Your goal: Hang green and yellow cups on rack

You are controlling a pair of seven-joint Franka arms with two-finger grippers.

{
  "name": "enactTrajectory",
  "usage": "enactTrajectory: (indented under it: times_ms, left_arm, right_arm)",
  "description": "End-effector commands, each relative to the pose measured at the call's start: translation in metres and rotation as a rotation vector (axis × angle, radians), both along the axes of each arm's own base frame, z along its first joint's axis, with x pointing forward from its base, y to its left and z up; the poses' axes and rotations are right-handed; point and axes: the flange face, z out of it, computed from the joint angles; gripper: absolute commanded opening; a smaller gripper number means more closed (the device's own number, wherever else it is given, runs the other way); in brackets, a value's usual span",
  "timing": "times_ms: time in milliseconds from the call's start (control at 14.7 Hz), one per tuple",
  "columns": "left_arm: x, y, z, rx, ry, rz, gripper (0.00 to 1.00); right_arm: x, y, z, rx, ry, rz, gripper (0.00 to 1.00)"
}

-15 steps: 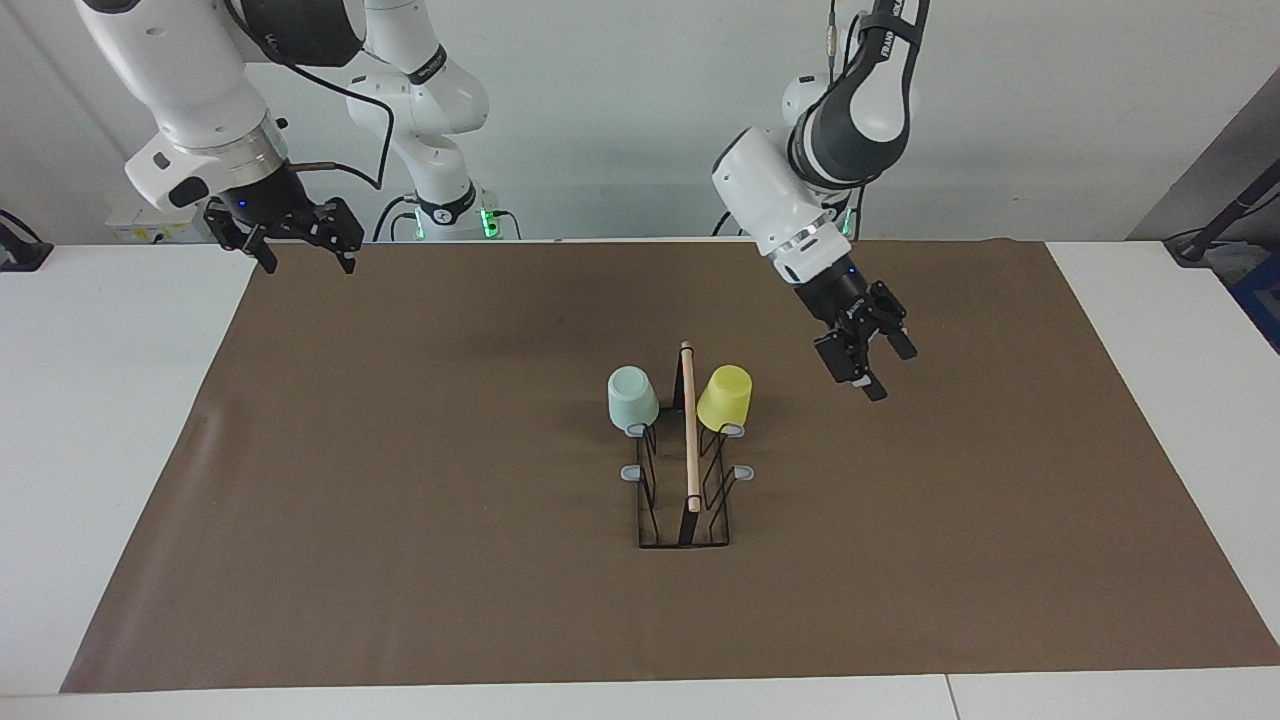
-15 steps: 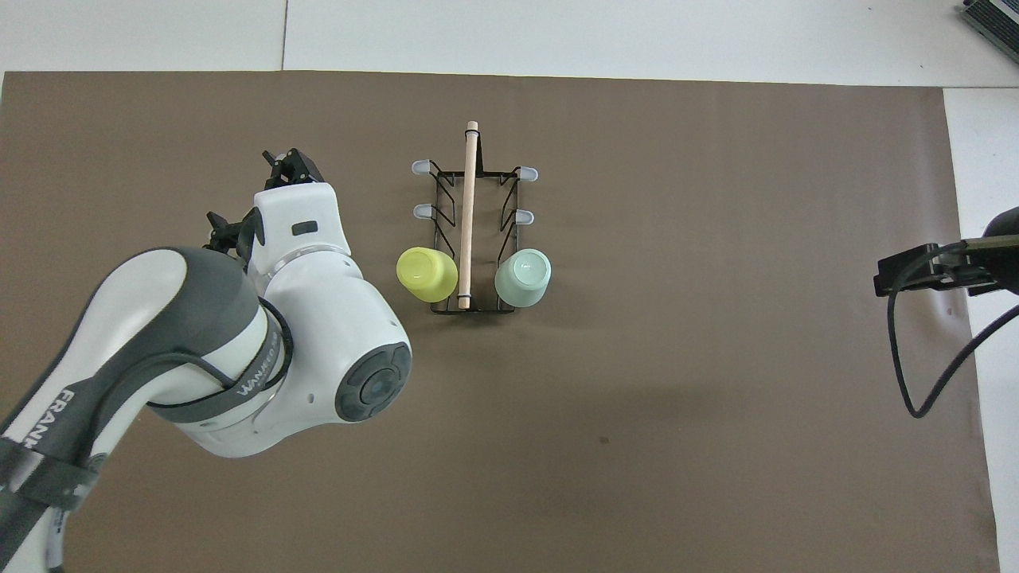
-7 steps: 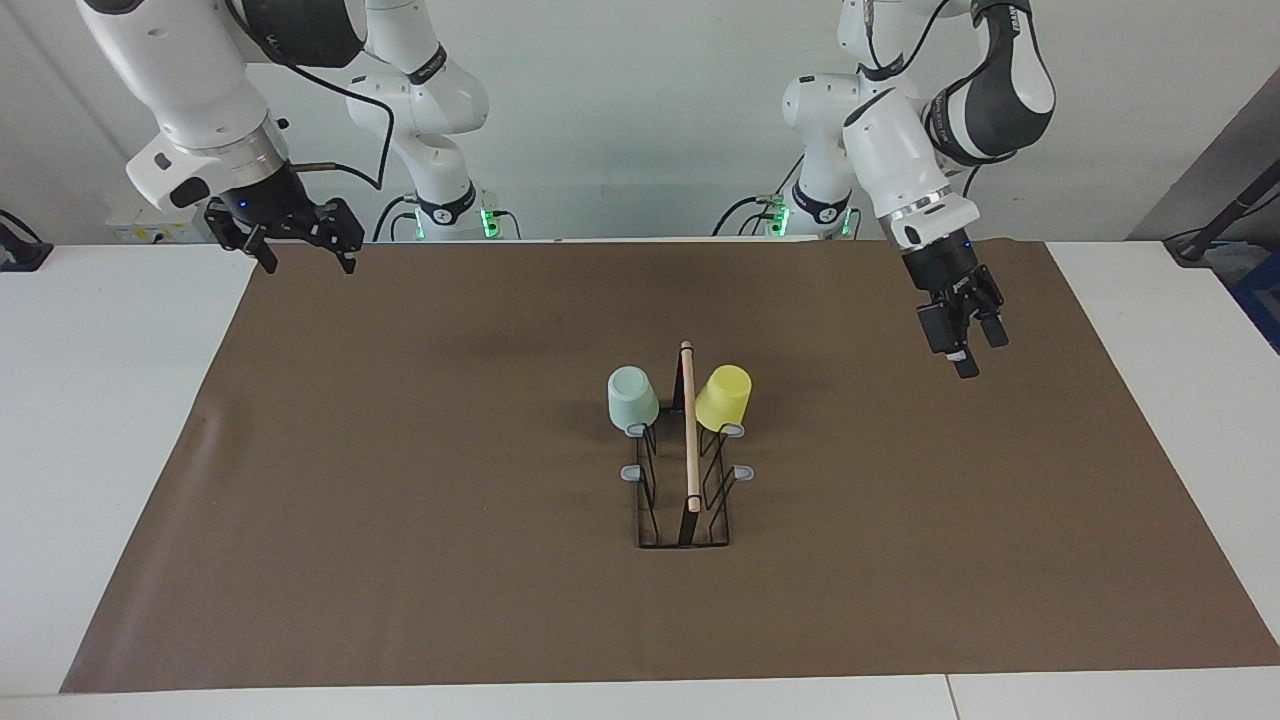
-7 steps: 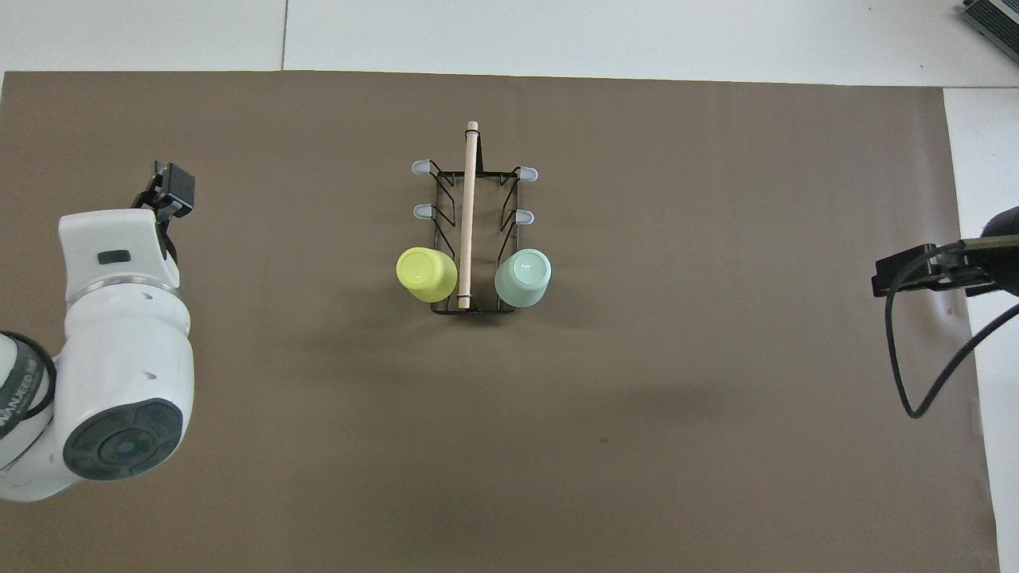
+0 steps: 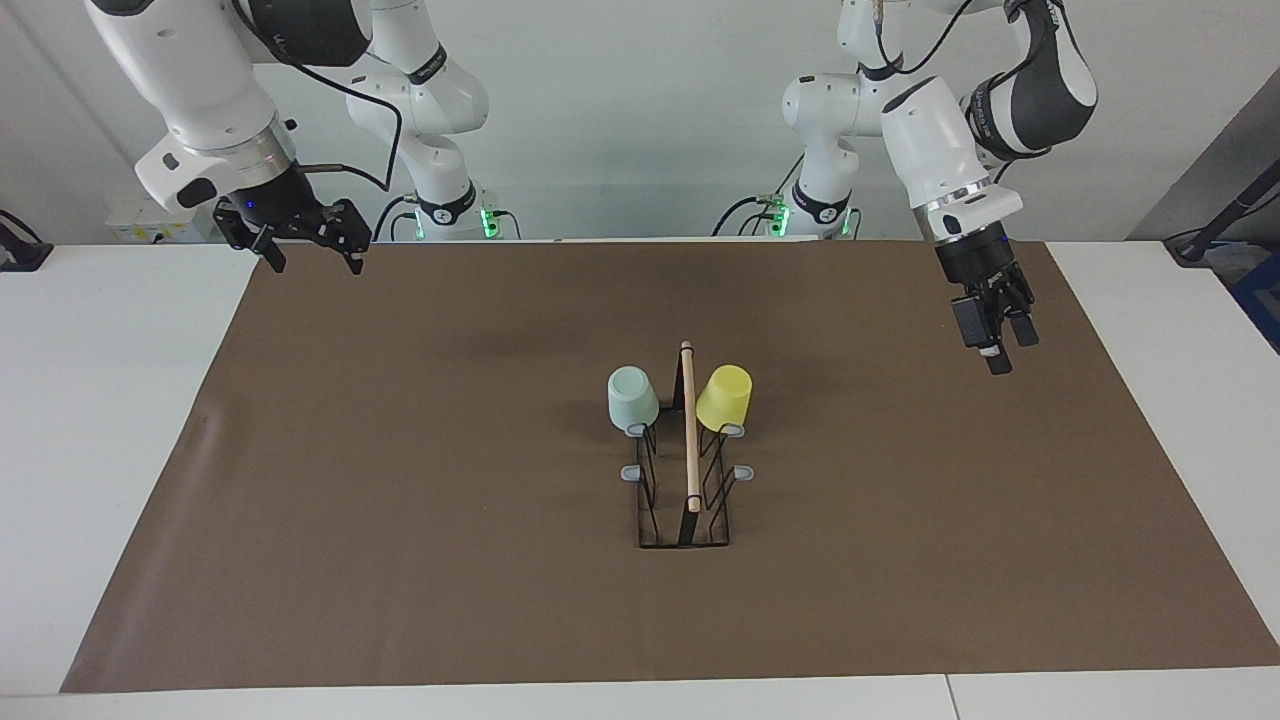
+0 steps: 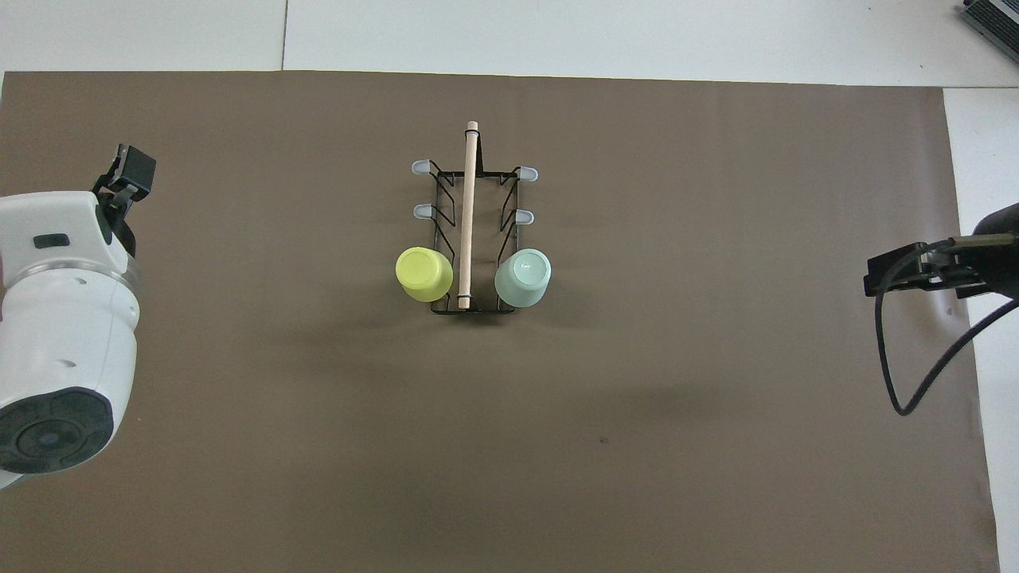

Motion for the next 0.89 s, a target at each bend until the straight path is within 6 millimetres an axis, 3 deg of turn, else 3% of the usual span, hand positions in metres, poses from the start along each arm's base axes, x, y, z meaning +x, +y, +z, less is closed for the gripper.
enactTrajectory:
  times_ms: [0,409,682,819]
  left_arm:
    - [0.021,0.002,0.011,0.005,0.019,0.004,1.00]
    - [0.048,0.011,0.053,0.055,0.177,-0.013,1.00]
    - [0.048,0.023,0.065,0.183,0.369,-0.211,1.00]
    - [0.047,0.035,0.079,0.146,0.458,-0.283,1.00]
  right_arm:
    - [-0.005,0.003,0.001,0.014,-0.010,-0.017,1.00]
    - [-0.005,0.004,0.001,0.015,-0.012,-0.012,1.00]
    - [-0.005,0.004,0.001,0.015,-0.012,-0.011,1.00]
    - [-0.005,0.004,0.001,0.015,-0.012,-0.009,1.00]
